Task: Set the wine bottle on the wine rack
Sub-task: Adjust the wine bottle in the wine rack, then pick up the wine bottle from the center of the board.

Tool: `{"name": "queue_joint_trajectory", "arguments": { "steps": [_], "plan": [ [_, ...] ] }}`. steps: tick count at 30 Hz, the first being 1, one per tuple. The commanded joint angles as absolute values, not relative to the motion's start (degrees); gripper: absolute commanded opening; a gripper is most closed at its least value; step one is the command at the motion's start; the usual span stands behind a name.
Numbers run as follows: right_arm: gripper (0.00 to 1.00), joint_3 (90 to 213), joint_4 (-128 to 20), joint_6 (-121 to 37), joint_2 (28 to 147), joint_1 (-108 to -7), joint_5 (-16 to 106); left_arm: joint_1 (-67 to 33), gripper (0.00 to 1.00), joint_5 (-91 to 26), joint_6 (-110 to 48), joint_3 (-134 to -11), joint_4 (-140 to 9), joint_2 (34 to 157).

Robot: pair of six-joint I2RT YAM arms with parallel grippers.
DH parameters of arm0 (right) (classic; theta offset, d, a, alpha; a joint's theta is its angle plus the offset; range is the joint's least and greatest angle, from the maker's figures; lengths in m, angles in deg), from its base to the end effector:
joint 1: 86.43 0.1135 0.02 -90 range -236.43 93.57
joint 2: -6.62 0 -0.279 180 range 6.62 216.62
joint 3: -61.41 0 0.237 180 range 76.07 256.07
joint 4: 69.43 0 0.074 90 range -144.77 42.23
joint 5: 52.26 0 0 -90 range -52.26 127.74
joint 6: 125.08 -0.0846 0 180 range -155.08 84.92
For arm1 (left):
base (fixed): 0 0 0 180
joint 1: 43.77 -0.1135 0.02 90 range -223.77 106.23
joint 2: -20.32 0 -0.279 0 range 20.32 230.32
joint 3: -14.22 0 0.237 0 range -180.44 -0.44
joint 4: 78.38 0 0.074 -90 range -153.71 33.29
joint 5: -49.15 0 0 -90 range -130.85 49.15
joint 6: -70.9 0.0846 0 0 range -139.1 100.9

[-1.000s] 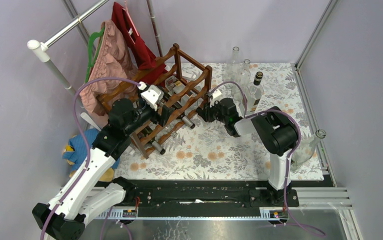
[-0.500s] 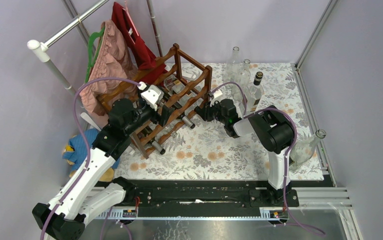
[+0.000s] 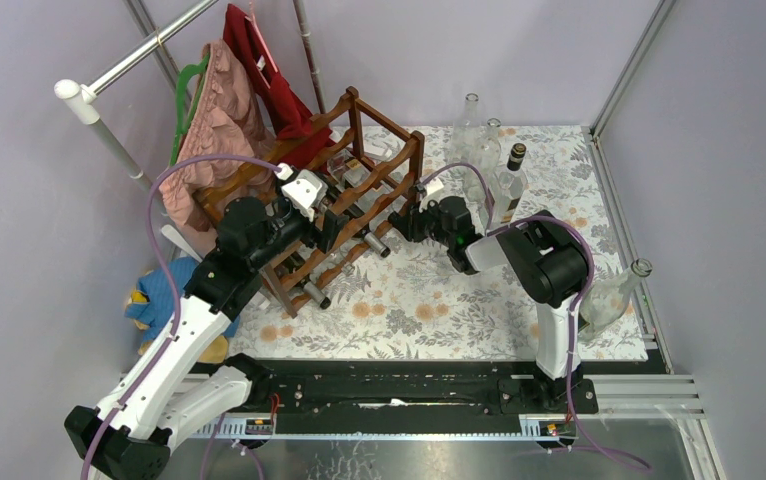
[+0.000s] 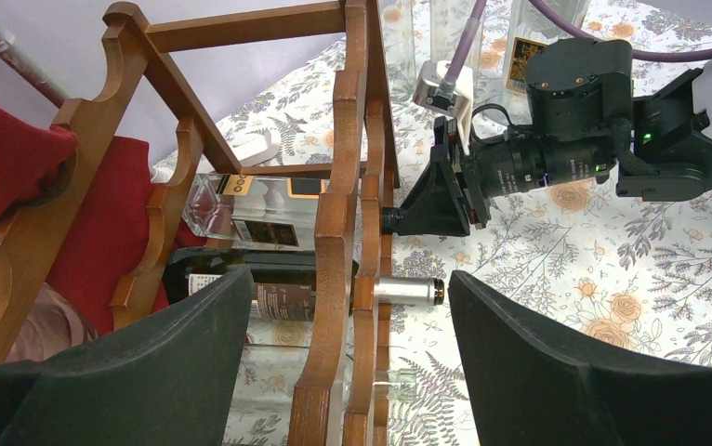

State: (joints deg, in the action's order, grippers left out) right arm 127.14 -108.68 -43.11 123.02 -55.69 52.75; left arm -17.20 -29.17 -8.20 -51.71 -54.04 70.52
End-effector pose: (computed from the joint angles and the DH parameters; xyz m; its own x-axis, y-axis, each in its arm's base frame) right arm 0.3729 0.2473 0.1493 -0.2680 -0.0024 -0.9634 -0.6811 0.7077 0.1877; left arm 0.1932 -0.1158 0.3686 -0.0148 0.2144 -0.9766 0.6312 0.7595 0.1572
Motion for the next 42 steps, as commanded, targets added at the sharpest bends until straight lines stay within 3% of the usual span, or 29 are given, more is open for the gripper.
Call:
{"name": "queue_joint_trajectory", "arguments": {
  "steps": [1,6,16,31,42],
  "plan": [
    [0.33,128.37,-104.76,-45.26,123.26,-53.49,55.77,-17.62,0.84,-28.37,-7.43,-51.14,-57.91,70.23],
    [0.42,128.85,-103.80,-46.43,121.76,-54.77,57.74,-17.62,0.84,-28.30,-7.54,-51.08,-57.91,70.16],
    [0.70,129.69,-103.16,-46.86,118.73,-57.26,64.34,-17.62,0.84,-28.28,-7.42,-51.09,-57.89,70.10],
    [0.73,128.02,-88.80,-40.01,113.06,-58.50,64.73,-17.58,0.84,-28.10,-7.48,-50.98,-57.90,69.76],
    [0.61,127.77,-81.97,-37.06,110.24,-58.49,60.67,-17.58,0.84,-27.98,-7.57,-50.89,-58.03,69.71]
  ]
}}
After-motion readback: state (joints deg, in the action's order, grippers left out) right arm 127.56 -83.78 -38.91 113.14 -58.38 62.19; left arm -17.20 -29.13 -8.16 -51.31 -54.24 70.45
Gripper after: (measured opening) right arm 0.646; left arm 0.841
